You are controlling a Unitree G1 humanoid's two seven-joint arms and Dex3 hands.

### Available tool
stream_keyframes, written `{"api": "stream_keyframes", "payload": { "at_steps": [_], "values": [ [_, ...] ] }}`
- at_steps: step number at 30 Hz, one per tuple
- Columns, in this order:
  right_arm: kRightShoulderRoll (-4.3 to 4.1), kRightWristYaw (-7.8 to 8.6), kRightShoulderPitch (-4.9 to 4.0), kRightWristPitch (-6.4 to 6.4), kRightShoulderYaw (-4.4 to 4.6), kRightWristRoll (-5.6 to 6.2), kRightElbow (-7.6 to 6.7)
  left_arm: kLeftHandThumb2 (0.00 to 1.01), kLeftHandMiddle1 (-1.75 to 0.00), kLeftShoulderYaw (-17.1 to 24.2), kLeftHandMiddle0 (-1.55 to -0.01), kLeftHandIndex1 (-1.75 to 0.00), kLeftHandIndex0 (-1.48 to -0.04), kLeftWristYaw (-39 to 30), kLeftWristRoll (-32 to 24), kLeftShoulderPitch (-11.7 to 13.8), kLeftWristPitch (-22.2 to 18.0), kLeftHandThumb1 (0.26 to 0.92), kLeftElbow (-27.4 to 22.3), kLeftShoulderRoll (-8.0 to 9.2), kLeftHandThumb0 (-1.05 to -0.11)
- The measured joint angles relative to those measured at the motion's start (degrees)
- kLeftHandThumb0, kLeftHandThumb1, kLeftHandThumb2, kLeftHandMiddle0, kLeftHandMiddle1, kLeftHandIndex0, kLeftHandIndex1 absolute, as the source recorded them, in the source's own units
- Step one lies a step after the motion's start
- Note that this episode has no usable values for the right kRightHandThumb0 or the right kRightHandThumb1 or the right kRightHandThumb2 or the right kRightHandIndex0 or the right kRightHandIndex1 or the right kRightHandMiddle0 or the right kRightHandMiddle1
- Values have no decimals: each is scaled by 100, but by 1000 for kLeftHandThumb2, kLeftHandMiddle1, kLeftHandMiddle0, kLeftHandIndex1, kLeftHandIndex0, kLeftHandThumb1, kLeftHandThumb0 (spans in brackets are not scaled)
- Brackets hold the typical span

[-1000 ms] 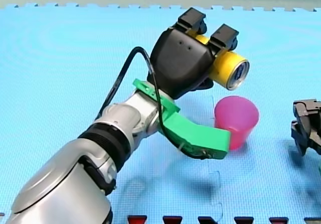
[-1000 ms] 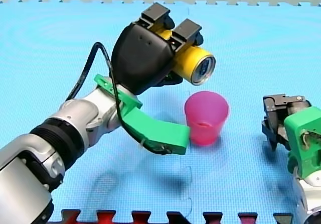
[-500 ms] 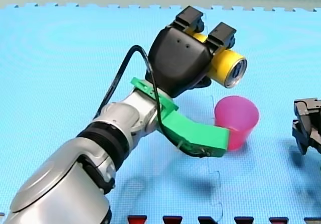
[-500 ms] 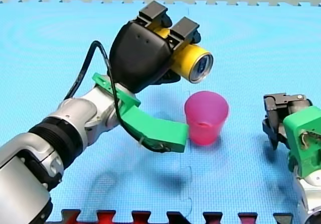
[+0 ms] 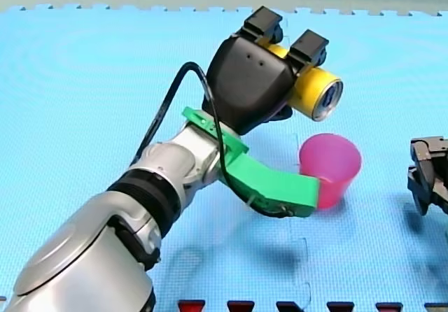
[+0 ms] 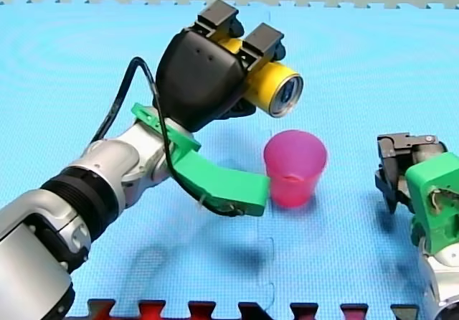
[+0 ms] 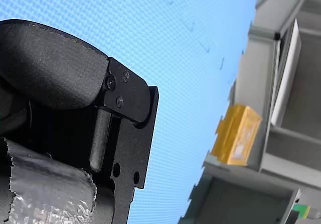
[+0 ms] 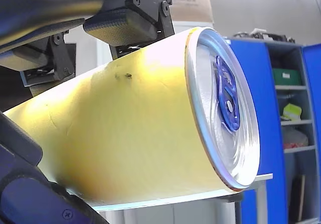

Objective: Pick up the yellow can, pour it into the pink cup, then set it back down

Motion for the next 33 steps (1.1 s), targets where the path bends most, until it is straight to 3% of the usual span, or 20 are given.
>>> {"api": "stream_keyframes", "payload": {
  "at_steps": [23, 33],
  "values": [
    [-23, -78, 16, -102, 53, -71, 2, 2, -1746, -71, -774, -1315, -723, 118, 26, -88, 165, 875, 228, -33, -372],
    [-43, 71, 23, -210, 12, 3, 35, 1, -1746, -76, -767, -1264, -739, 94, 16, -120, 172, 876, 308, -64, -376]
  ]
}}
